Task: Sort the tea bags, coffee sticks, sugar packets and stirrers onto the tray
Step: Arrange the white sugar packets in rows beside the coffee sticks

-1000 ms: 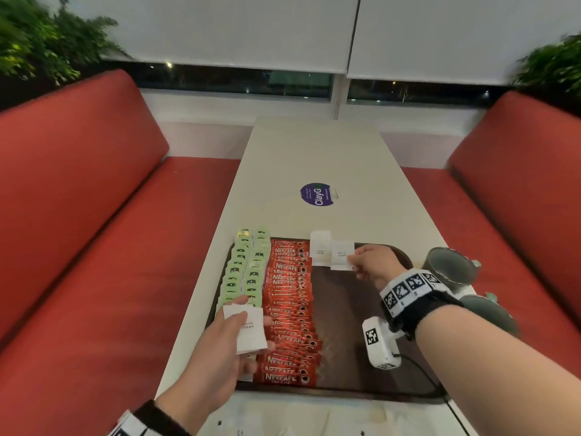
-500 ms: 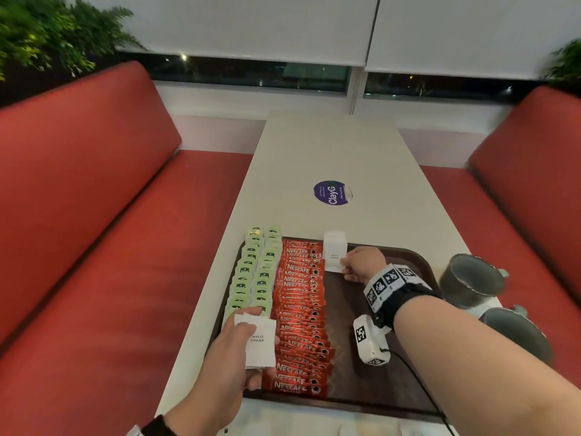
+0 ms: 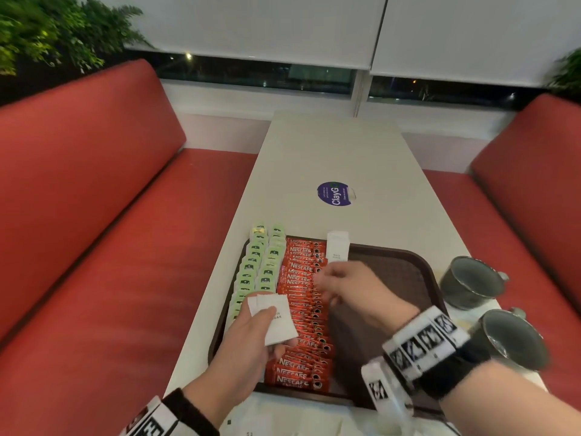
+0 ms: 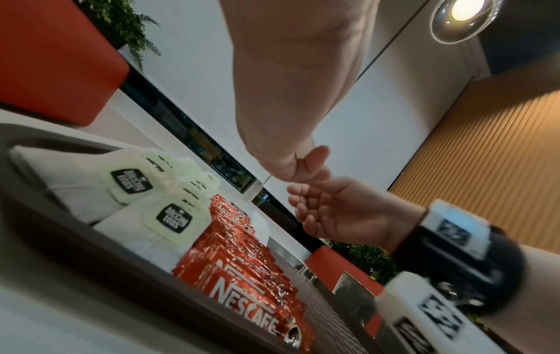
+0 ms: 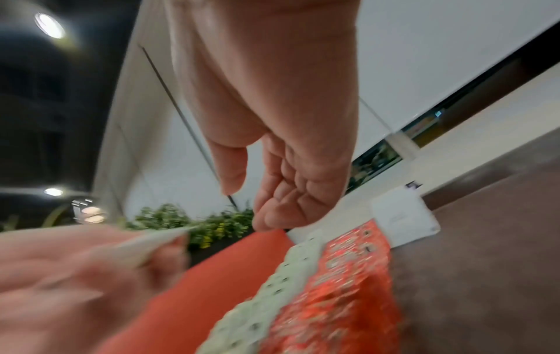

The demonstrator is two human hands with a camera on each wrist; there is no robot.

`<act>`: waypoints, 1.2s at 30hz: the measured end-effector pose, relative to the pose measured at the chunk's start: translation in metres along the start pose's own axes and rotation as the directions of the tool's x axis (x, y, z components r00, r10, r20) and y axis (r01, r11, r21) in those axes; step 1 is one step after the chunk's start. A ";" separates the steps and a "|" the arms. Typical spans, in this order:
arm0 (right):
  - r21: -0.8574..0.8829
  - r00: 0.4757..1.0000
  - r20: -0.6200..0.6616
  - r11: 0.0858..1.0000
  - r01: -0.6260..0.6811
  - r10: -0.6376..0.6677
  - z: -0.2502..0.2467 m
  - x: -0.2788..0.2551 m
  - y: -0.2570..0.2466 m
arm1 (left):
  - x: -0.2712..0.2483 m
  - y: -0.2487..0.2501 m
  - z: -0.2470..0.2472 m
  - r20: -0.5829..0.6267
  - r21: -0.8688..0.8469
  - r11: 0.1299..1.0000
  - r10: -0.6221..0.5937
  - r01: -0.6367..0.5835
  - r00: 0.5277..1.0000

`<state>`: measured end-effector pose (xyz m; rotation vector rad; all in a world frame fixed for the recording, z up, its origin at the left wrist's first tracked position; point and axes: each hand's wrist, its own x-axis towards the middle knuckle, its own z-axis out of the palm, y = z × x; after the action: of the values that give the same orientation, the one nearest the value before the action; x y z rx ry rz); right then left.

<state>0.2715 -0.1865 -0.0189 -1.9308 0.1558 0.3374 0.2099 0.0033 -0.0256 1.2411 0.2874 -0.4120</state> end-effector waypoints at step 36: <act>-0.080 0.883 -0.395 0.948 -0.309 0.254 -0.030 0.097 0.048 | 0.004 -0.009 -0.011 -0.105 0.246 0.969 0.031 -0.004 0.994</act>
<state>0.3558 -0.2278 -0.0807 -2.1015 0.6939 0.1619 0.2096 0.0108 -0.0385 1.5113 0.3248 -0.3732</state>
